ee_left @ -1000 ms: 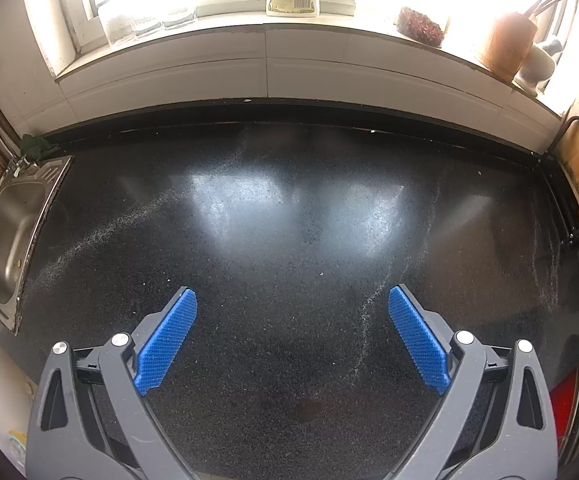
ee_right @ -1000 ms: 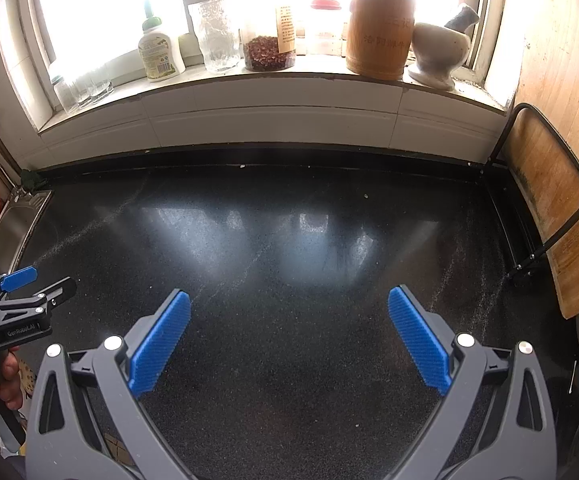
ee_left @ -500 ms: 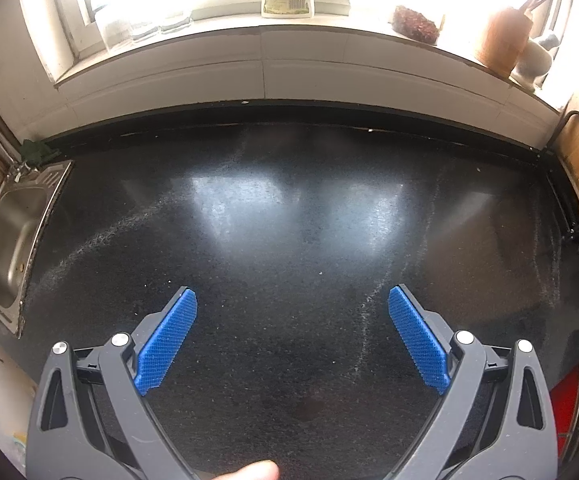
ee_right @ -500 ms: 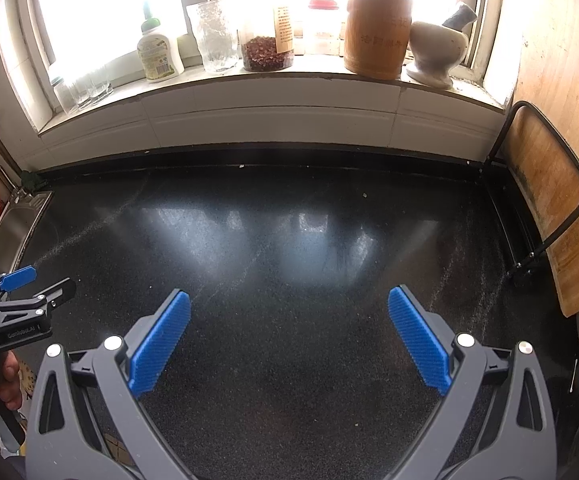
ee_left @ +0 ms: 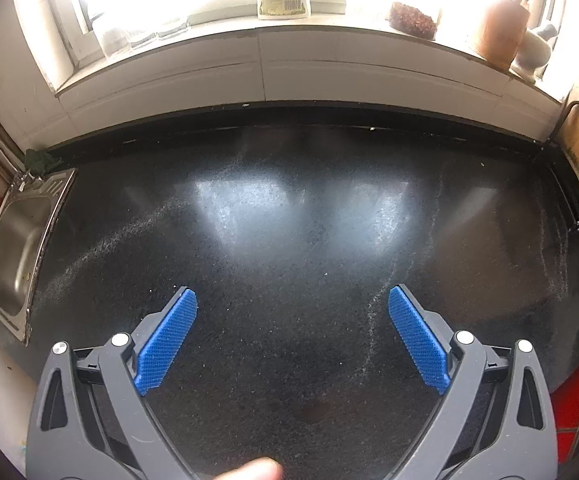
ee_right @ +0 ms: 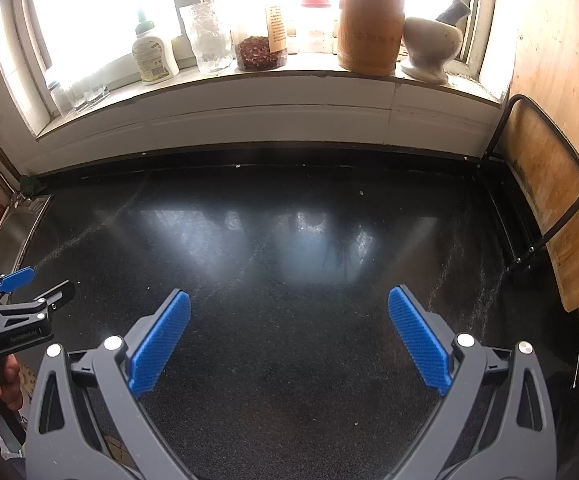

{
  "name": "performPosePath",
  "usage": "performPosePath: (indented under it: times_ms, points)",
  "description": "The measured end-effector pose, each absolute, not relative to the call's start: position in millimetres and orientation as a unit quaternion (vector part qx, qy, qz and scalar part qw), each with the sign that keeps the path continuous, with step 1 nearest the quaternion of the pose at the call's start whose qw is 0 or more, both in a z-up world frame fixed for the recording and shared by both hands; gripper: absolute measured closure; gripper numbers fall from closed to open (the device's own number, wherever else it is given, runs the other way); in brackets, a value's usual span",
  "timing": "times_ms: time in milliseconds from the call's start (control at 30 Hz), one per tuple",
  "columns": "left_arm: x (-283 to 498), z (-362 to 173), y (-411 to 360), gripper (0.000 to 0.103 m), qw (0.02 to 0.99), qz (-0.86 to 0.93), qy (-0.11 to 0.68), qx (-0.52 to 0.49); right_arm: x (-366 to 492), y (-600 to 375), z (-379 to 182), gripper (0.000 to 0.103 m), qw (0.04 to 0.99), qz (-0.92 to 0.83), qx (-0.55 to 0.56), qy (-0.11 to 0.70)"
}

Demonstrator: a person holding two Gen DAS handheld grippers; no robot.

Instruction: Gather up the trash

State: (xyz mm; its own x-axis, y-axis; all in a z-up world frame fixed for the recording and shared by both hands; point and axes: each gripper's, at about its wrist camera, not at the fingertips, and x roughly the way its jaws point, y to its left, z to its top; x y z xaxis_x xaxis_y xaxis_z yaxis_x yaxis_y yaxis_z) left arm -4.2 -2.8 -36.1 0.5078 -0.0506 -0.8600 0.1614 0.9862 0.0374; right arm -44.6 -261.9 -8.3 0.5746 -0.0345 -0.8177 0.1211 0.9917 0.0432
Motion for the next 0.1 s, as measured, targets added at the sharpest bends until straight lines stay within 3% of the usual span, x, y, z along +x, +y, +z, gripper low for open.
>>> performPosePath:
  times_ms: [100]
  points:
    - [0.9,-46.7,2.8,0.009,0.868,-0.067,0.491,0.044,-44.8,-267.4,-15.9,0.007,0.891,-0.043,0.047,0.449]
